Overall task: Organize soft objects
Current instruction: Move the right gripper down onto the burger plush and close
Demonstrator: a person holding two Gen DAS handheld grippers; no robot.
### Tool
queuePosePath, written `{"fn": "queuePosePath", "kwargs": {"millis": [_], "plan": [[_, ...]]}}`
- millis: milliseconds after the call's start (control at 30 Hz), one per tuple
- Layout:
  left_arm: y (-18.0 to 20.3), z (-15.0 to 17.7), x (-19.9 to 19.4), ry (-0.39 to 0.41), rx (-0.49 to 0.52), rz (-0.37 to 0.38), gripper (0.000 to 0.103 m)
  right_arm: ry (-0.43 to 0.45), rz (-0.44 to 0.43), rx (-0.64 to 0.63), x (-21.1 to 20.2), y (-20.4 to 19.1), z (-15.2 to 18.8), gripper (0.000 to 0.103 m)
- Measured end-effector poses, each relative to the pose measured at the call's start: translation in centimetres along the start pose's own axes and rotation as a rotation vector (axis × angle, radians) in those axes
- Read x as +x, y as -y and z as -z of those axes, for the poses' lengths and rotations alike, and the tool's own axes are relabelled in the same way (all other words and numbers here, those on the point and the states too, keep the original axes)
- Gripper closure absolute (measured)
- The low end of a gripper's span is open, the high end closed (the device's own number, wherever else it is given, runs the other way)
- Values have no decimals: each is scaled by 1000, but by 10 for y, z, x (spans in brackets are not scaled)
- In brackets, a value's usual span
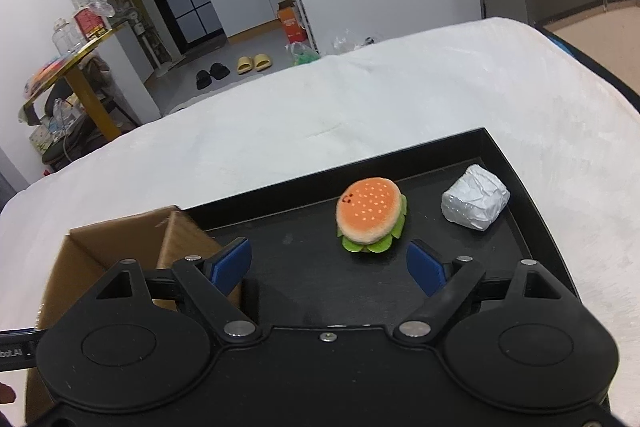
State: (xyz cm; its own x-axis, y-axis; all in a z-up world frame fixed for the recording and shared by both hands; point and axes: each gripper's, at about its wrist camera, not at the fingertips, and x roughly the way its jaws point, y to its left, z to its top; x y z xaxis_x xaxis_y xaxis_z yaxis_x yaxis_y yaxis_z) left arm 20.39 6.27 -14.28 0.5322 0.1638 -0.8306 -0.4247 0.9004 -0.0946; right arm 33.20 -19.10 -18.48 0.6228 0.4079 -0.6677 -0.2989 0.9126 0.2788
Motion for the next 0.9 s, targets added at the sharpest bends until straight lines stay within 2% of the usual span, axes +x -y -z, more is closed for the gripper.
{"fn": "queuePosePath", "kwargs": {"millis": [467, 700, 767, 867, 900], "plan": [[14, -11, 14, -28, 23, -26, 25, -14, 9, 18, 33, 11, 0, 18], [14, -12, 21, -35, 18, -38, 25, -7, 42, 5, 42, 9, 0, 20], [14, -12, 21, -37, 17, -39, 25, -12, 42, -2, 45, 9, 0, 23], [14, -13, 21, -41, 18, -36, 25, -7, 53, -16, 47, 6, 2, 35], [14, -13, 21, -42, 18, -36, 25, -9, 61, -17, 48, 7, 2, 46]]}}
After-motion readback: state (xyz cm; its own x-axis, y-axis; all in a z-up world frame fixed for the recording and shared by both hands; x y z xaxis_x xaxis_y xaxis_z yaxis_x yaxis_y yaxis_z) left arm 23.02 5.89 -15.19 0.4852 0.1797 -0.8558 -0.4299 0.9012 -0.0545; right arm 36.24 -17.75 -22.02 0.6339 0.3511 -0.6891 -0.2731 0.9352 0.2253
